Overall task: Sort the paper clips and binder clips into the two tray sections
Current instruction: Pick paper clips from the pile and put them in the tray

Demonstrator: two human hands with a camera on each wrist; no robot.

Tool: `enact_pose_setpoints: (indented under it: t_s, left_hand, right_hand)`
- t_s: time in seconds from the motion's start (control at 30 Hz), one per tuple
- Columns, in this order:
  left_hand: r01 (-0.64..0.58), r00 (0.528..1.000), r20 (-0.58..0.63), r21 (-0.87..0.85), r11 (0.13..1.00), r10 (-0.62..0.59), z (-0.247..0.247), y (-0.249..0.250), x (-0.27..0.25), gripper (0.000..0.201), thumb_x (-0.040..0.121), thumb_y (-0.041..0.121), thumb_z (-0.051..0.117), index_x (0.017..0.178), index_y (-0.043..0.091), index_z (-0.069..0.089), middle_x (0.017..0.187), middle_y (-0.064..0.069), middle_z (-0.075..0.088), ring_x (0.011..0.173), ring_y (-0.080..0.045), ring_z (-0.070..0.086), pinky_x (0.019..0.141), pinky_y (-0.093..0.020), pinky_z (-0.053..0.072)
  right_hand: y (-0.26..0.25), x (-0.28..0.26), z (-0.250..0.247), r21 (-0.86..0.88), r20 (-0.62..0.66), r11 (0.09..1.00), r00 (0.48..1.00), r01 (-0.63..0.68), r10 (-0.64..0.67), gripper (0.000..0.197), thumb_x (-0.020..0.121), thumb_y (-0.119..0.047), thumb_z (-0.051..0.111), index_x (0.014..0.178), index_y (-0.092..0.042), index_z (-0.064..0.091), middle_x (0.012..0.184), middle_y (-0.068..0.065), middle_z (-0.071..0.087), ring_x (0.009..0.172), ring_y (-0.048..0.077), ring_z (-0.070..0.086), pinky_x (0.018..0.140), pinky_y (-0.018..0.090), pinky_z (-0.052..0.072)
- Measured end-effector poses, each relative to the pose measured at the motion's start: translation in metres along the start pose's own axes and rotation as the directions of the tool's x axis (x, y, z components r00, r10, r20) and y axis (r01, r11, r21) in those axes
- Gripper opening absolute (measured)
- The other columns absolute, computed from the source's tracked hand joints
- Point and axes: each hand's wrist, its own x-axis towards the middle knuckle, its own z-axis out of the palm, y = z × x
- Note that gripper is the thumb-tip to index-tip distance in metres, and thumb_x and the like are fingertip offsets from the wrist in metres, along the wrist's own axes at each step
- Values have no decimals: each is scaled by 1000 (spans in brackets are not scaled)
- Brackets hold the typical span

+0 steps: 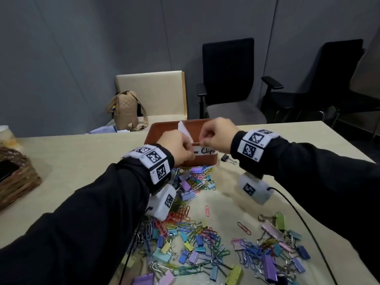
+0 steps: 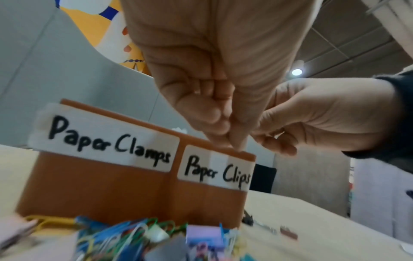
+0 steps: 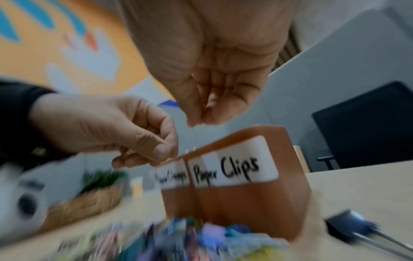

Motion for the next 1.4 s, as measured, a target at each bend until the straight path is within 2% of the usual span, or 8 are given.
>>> enact_pose_setpoints:
  t_s: [0.2, 0.37, 0.57, 0.73, 0.87, 1.0, 1.17, 1.4]
  left_hand:
    - [-82, 957, 291, 247, 965, 7, 31, -4, -19, 15, 82, 23, 70, 97, 27, 69, 96, 4, 67, 94, -16, 64, 79, -29, 51]
    - [-171, 925, 379, 352, 920, 27, 43, 8, -20, 38, 75, 41, 75, 108, 25, 68, 96, -3, 60, 93, -26, 62, 73, -32, 50]
    - [-233, 888, 442, 207, 950, 122, 48, 6, -33, 38, 76, 26, 78, 113, 23, 71, 107, 0, 68, 97, -17, 63, 84, -29, 52]
    - [-181, 879, 446, -11, 983, 167, 48, -2, -52, 43, 74, 11, 78, 114, 23, 67, 96, 5, 70, 77, -6, 61, 70, -16, 50]
    - [-167, 905, 400, 15, 986, 147, 39, -13, -54, 37, 73, 10, 77, 106, 23, 67, 95, 7, 65, 64, 2, 52, 60, -14, 44]
    - [-139, 906, 417, 112, 984, 81, 31, -26, -54, 28, 75, 27, 78, 102, 28, 69, 97, 9, 68, 85, -10, 62, 81, -29, 53]
    - [-140, 899, 434, 165, 976, 55, 34, -28, -61, 46, 67, 51, 80, 105, 28, 67, 99, 9, 65, 91, -11, 60, 79, -27, 51]
    - [-176, 919, 388, 232, 957, 75, 31, -29, -59, 24, 77, 22, 74, 101, 24, 68, 88, 10, 57, 83, -9, 53, 72, -21, 44]
  right_hand:
    - [4, -15, 39, -478, 512, 862, 852, 171, 115, 38, 87, -11, 59, 125, -17, 61, 120, 2, 64, 108, 22, 60, 94, 33, 50]
    - [2, -13, 45, -511, 525, 836, 843, 200, 119, 39, 87, -12, 59, 125, -16, 56, 120, 5, 62, 107, 25, 59, 91, 32, 50]
    - [10, -18, 38, -409, 508, 899, 858, 160, 78, 29, 87, -9, 60, 114, -20, 63, 105, -1, 60, 98, 20, 56, 78, 25, 43]
    - [10, -24, 40, -356, 546, 912, 837, 203, 26, 52, 84, -2, 58, 129, -30, 55, 121, -4, 59, 102, 17, 56, 81, 28, 47]
    - [11, -34, 41, -361, 598, 895, 802, 264, 4, 34, 86, -13, 61, 117, -25, 64, 106, -2, 62, 93, 19, 57, 78, 27, 47]
    - [13, -47, 34, -384, 611, 883, 791, 268, 26, 33, 88, -12, 60, 117, -27, 65, 113, -3, 63, 100, 18, 59, 87, 30, 51]
    - [4, -65, 34, -254, 554, 911, 821, 324, -137, 27, 86, -8, 57, 106, -23, 68, 101, -3, 67, 92, 17, 60, 83, 34, 51]
    - [-16, -73, 51, -288, 736, 798, 656, 529, -170, 62, 84, -3, 62, 138, -32, 48, 123, 4, 49, 112, 24, 50, 85, 29, 38]
